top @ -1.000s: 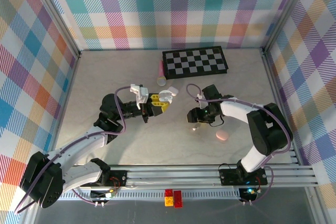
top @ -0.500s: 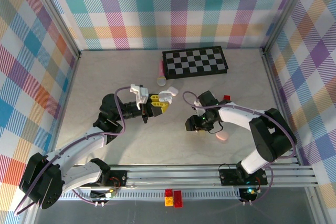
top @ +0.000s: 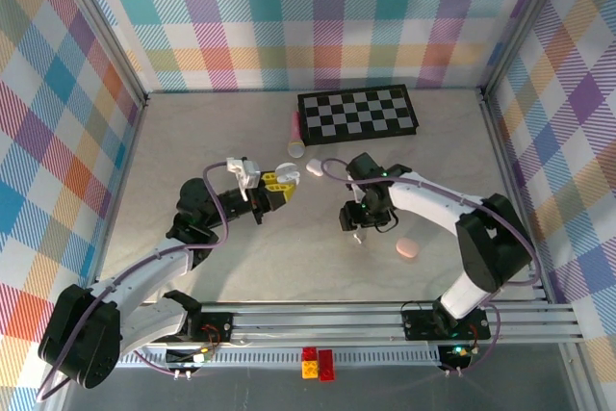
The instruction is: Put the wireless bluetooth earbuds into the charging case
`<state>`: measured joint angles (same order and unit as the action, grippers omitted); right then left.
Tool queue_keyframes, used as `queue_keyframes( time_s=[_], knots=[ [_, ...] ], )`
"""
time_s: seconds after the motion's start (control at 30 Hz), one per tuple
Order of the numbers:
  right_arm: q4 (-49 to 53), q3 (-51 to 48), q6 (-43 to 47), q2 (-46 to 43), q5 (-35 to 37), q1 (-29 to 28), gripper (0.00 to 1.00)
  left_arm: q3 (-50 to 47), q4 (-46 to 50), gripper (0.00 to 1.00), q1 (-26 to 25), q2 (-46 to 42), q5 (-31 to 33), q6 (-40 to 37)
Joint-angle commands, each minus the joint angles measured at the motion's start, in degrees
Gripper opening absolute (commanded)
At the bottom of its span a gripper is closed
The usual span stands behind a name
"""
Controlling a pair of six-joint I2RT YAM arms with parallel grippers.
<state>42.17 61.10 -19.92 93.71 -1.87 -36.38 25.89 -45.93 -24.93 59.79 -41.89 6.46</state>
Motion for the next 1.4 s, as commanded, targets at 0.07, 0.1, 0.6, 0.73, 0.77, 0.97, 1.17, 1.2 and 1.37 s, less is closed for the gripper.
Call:
queue_keyframes(
  time_s=[0.07,0.1,0.6,0.73,0.77,0.97,1.17,1.2,1.37],
  knots=[
    [12.6,7.4,2.5,7.1,5.6,-2.5,0.54,-2.2,-6.7,0.04,4.0,-1.6,2.8,3.1],
    [13.7,8.7,2.8,8.4,6.0,-2.8,0.53,-2.3,-5.9,0.04,4.6,-1.9,2.7,2.7],
    [17.6,15.8,5.0,18.5,4.0,-3.6,0.41,-3.1,1.3,0.03,6.6,-7.2,2.7,-1.0],
    [18.1,15.6,5.1,19.1,4.2,-3.6,0.38,-2.8,1.4,0.03,6.6,-7.1,2.6,-0.9],
    [18.3,15.7,5.1,19.1,4.3,-3.7,0.38,-2.7,1.4,0.03,6.6,-6.9,2.5,-0.9],
    [18.5,15.0,5.4,19.0,4.1,-3.6,0.37,-2.4,1.3,0.03,6.6,-6.4,2.1,-0.8],
    [17.4,15.1,5.0,20.1,5.2,-3.6,0.31,-2.0,1.3,0.03,6.6,-6.3,1.8,-0.7],
    [17.4,15.1,5.0,20.2,5.4,-3.6,0.31,-2.0,1.4,0.03,6.6,-6.3,1.7,-0.6],
    [16.8,15.3,4.7,21.1,6.2,-3.6,0.28,-1.6,2.0,0.03,6.7,-6.4,1.0,-0.4]
  ],
)
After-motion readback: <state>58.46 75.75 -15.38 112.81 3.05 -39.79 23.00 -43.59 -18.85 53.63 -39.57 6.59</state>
